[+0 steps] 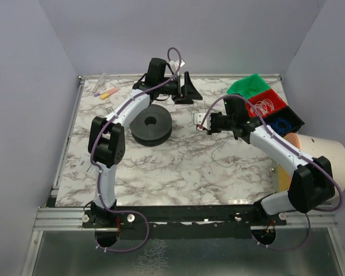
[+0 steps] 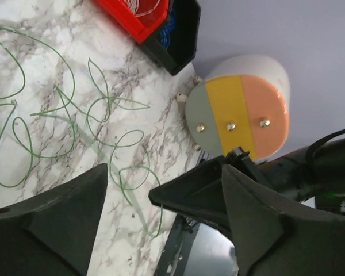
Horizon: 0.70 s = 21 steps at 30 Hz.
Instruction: Wrap the cables
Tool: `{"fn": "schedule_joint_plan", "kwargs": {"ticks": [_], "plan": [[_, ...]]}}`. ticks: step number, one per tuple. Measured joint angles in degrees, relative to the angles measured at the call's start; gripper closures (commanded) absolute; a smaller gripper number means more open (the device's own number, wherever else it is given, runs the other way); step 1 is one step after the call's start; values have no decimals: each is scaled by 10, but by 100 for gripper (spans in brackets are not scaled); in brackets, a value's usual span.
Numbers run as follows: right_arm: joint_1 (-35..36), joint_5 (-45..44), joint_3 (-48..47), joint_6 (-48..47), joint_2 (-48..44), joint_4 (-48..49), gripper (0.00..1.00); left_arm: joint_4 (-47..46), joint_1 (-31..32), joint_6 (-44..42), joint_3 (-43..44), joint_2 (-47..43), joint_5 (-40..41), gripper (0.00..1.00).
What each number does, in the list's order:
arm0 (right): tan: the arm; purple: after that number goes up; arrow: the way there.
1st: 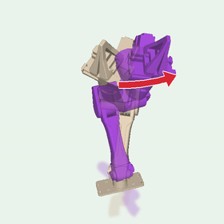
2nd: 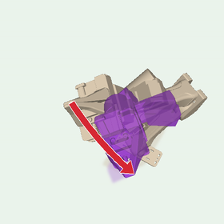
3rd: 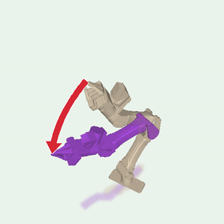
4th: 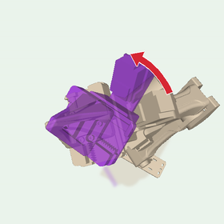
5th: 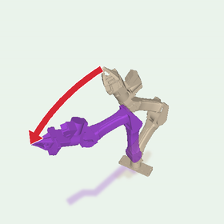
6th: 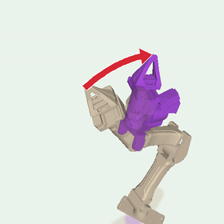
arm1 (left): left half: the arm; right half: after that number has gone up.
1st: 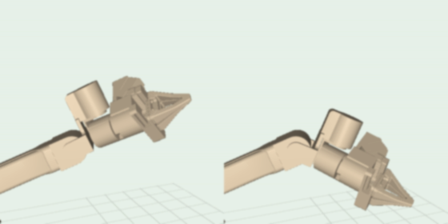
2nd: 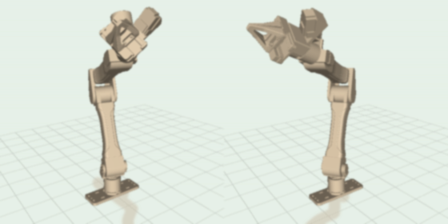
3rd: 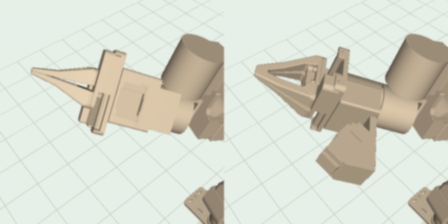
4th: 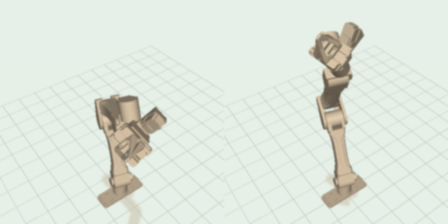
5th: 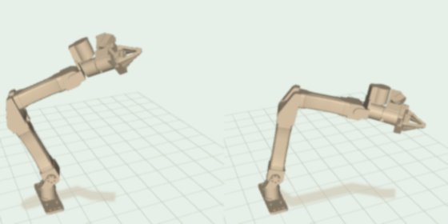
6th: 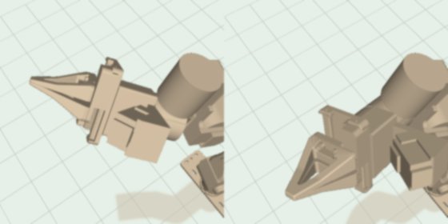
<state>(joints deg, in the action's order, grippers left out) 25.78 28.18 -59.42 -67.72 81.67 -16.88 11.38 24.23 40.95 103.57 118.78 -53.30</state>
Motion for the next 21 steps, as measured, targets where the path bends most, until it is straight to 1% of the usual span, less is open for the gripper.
{"fn": "schedule_joint_plan", "kwargs": {"ticks": [1, 4, 6, 8, 11, 13, 16, 19, 21], "plan": [[-3, 13, -11, 12, 1, -8, 100, 16, -3, -6, 12, 0, 3, 1], [-21, 70, -45, 58, 3, -29, 100, 56, -27, -49, 58, -1, 19, 1], [-43, 112, -64, 96, 3, -32, 100, 68, -64, -74, 70, -14, 33, 1], [-70, 155, -78, 140, 5, -32, 99, 85, -107, -106, 62, -34, 54, 1], [-104, 216, -89, 210, 12, -28, 99, 114, -163, -185, 9, -81, 117, 1], [-126, 253, -89, 266, 20, -16, 100, 130, -177, -251, -46, -123, 177, 1], [-158, 299, -86, 358, 31, 23, 100, 150, -152, -353, -150, -189, 273, 1], [-193, 333, -67, 465, 32, 96, 99, 155, -113, -437, -247, -246, 330, 1], [-224, 355, -50, 554, 32, 165, 100, 163, -90, -493, -304, -282, 353, 1]]}}
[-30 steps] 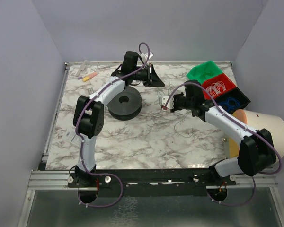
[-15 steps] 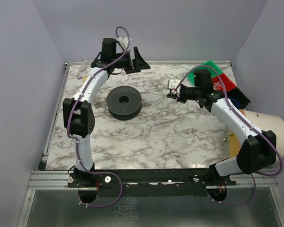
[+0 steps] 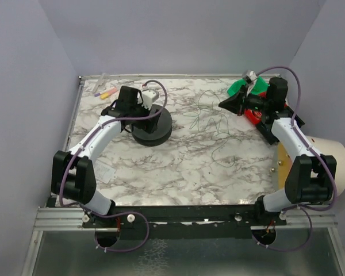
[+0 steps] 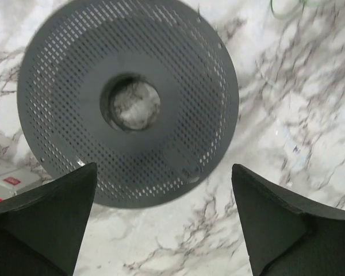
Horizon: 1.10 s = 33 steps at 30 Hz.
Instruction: Wrap the cables
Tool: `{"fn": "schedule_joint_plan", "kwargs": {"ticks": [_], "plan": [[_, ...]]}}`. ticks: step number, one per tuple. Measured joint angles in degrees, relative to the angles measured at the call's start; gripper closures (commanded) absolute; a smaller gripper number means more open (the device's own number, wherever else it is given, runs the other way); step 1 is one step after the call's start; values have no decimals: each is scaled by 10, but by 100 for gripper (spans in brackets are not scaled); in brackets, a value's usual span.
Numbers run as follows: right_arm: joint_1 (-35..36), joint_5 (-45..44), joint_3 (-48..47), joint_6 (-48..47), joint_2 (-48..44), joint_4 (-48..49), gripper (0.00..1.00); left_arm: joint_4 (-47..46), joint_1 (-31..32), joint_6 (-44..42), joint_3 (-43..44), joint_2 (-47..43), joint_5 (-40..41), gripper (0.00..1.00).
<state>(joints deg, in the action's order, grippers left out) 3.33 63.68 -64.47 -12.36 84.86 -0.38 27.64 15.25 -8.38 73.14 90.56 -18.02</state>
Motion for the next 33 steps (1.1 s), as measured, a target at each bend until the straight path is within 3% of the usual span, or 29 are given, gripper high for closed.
{"fn": "schedule_joint_plan", "kwargs": {"ticks": [5, 10, 22, 28, 33], "plan": [[-75, 35, 35, 205, 5, 164, 100, 17, 57, -97, -71, -66, 66, 1], [-87, 51, 36, 291, 10, 232, 100, -6, 124, -150, -96, -75, 155, 1], [-85, 62, 36, 303, 15, 239, 99, -113, 295, -195, -247, -80, 408, 2], [-85, 79, 39, 309, 28, 246, 100, -182, 303, -201, -278, -66, 520, 11], [-85, 89, 39, 304, 28, 244, 100, -219, 303, -202, -278, -59, 554, 13]]}}
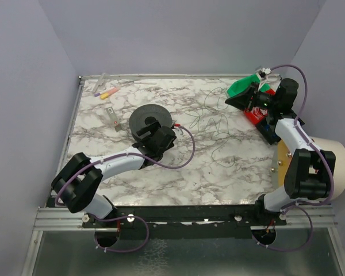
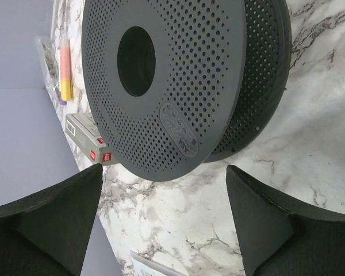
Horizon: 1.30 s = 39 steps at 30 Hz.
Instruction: Wrap the cables
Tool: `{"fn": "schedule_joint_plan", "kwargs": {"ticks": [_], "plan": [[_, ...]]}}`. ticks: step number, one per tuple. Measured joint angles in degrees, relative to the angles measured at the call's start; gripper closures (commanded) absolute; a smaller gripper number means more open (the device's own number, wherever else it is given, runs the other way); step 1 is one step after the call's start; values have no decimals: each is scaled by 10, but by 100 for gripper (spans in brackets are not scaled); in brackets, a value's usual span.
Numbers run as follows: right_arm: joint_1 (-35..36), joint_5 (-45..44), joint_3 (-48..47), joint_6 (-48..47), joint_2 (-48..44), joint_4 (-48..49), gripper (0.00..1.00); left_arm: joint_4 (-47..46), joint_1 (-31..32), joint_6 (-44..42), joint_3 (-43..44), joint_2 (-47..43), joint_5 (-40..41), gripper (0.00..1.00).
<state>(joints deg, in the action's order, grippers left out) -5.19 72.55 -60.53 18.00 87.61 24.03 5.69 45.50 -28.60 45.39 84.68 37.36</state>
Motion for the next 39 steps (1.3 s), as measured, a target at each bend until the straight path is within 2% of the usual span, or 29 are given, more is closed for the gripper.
{"fn": "schedule_joint_plan", "kwargs": {"ticks": [4, 8, 16, 18, 23, 26, 34, 39], "plan": [[0, 2, 0, -5, 0, -2, 100, -22, 0, -5, 0, 10, 6, 15], [0, 5, 0, -5, 0, -1, 100, -54, 0, -14, -16, 28, 13, 29], [0, 27, 26, 67, 6, 80, 100, -112, 0, -41, -40, 72, 58, 91], [0, 30, 27, 78, 12, 91, 100, -122, 0, -52, -39, 72, 67, 100], [7, 35, 27, 94, 12, 106, 100, -112, -5, -62, -6, 71, 87, 100], [22, 38, 24, 85, 12, 89, 100, -59, -10, -47, 39, 58, 50, 100], [89, 57, -28, 24, 33, -23, 100, 96, -42, -4, 219, 39, -201, 100], [116, 71, -82, -40, 59, -148, 100, 144, -38, 1, 240, 36, -301, 100]]}}
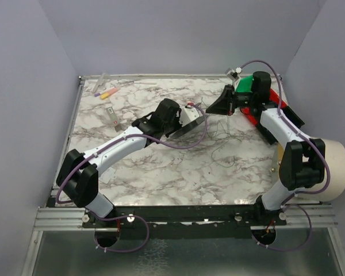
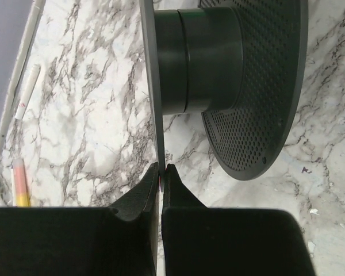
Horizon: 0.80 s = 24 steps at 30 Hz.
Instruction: Wrap the cables
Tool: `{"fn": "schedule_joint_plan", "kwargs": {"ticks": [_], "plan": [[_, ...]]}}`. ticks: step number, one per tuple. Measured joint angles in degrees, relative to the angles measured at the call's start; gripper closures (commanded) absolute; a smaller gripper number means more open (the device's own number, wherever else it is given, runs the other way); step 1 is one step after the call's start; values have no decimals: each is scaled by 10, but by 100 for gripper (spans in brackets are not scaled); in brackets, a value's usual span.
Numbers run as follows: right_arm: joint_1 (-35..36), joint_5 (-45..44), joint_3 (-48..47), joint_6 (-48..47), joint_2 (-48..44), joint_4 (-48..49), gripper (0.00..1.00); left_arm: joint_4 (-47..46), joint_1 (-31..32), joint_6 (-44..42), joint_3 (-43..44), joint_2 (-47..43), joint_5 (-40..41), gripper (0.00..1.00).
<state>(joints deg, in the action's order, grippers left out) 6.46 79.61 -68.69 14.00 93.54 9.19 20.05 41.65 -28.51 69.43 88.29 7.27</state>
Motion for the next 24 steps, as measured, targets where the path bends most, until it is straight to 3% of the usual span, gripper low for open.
{"fn": "schedule_joint_plan", "kwargs": {"ticks": [6, 11, 17, 24], "plan": [[21, -34, -136, -225, 45, -288, 100, 12, -3, 1, 3, 0, -23, 100], [46, -90, -181, -341, 74, -419, 100, 18, 1, -2, 5, 0, -25, 100], [72, -171, -196, -410, 99, -493, 100, 28, 8, -5, 7, 0, -25, 100], [75, -220, -196, -415, 99, -492, 100, 30, 18, -9, 9, 0, -25, 100]]}}
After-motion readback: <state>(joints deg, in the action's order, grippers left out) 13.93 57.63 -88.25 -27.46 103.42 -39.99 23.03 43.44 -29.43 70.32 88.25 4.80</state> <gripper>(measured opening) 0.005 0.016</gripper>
